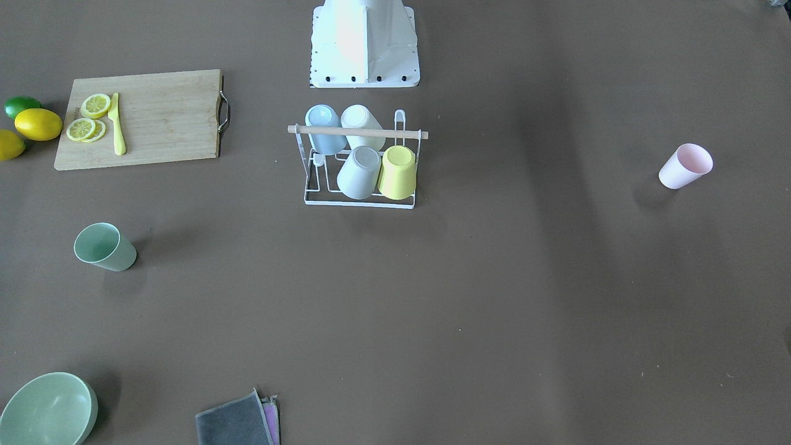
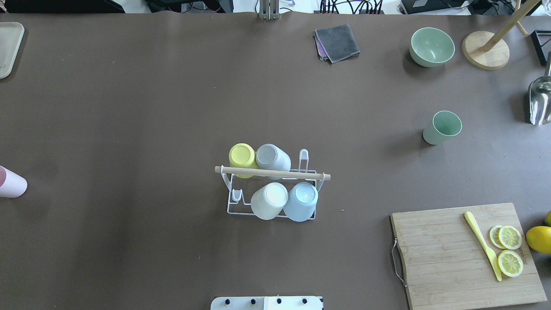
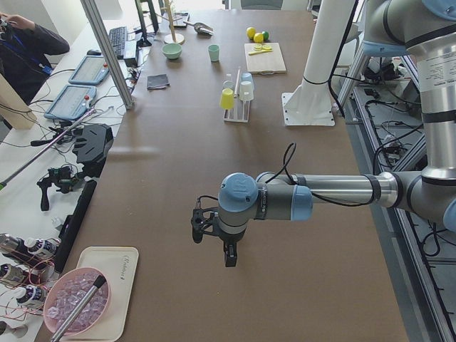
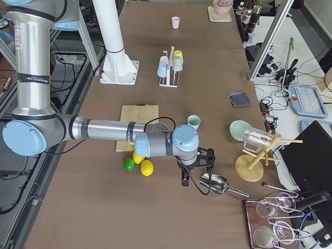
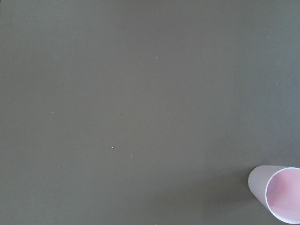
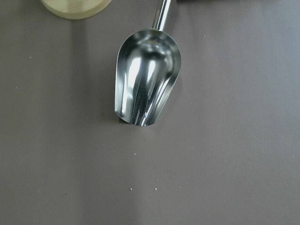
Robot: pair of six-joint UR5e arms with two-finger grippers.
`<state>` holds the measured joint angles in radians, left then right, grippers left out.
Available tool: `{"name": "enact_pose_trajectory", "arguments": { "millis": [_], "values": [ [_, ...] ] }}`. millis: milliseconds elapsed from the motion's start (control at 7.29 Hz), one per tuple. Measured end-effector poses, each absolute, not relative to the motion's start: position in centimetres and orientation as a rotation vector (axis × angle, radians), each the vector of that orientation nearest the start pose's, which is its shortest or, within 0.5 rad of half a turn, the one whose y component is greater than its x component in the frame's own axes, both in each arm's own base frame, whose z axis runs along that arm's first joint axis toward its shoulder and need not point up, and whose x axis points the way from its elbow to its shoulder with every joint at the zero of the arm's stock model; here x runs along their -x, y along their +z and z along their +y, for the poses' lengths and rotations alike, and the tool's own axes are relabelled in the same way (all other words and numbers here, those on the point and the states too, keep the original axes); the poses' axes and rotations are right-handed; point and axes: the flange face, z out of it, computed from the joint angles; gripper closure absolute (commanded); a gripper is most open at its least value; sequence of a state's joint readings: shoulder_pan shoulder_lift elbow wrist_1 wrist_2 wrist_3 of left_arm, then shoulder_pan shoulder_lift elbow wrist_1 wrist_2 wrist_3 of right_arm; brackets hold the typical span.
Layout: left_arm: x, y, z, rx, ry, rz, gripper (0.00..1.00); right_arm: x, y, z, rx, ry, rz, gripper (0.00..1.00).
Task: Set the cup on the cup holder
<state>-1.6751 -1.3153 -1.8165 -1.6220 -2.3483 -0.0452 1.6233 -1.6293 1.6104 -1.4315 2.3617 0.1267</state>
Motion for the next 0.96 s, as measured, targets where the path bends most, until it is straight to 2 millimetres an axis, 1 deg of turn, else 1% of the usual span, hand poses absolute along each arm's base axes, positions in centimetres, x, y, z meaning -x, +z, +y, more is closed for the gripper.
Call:
{"name": "enact_pose_trajectory", "arguments": {
  "millis": [412, 960],
  "values": [
    [10.33, 64.33, -37.97, -0.1, -0.11, 0.778, 0.01, -9.01, 65.26, -47.35, -0.122, 0.041, -0.759, 0.0],
    [10.17, 64.41, -38.05, -0.107, -0.104, 0.783, 0.01, -9.09, 65.37, -47.48, -0.123, 0.037, -0.75, 0.0]
  ]
}}
